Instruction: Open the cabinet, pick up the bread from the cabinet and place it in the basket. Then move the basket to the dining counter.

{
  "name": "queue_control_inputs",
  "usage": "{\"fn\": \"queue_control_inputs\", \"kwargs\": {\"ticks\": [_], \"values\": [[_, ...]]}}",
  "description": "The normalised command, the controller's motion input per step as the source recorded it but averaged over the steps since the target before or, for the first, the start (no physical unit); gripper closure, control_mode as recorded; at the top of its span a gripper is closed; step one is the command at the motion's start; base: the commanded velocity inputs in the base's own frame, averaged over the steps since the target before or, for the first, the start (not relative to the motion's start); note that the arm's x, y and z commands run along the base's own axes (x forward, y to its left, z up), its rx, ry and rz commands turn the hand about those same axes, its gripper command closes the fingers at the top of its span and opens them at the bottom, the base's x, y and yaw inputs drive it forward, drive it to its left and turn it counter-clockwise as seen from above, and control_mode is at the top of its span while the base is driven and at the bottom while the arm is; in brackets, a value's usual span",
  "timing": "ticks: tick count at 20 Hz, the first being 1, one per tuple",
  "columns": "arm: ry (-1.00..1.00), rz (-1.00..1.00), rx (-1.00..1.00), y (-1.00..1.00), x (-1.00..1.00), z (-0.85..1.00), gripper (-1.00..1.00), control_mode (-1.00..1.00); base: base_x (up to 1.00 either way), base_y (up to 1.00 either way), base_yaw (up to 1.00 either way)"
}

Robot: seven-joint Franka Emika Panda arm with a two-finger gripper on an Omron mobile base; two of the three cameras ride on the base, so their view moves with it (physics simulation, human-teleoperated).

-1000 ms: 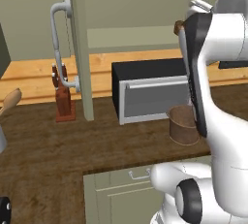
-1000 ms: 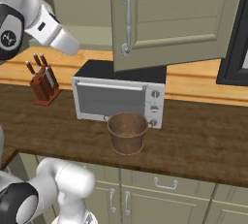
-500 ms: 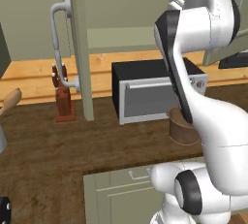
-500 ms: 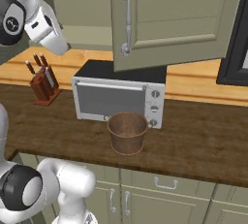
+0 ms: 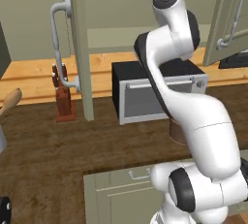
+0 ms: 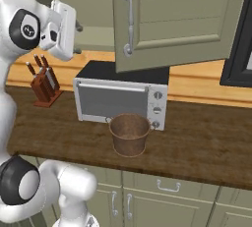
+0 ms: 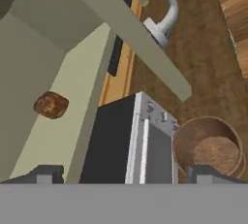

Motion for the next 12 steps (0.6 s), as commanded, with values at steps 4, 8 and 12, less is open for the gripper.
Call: {"fn": "queue_control_inputs", "kwargs": {"ticks": [4, 8, 12], "values": [[-0.38, -0.26, 0.08, -0.10, 0.50, 0.00, -1.00, -1.00, 0.00, 0.00, 0.00], [-0.39, -0.38, 0.14, -0.28, 0.08, 0.00, -1.00, -1.00, 0.00, 0.00, 0.00], [-0.32, -0.47, 0.11, -0.22, 0.15, 0.00, -1.00, -1.00, 0.00, 0.00, 0.00]]}}
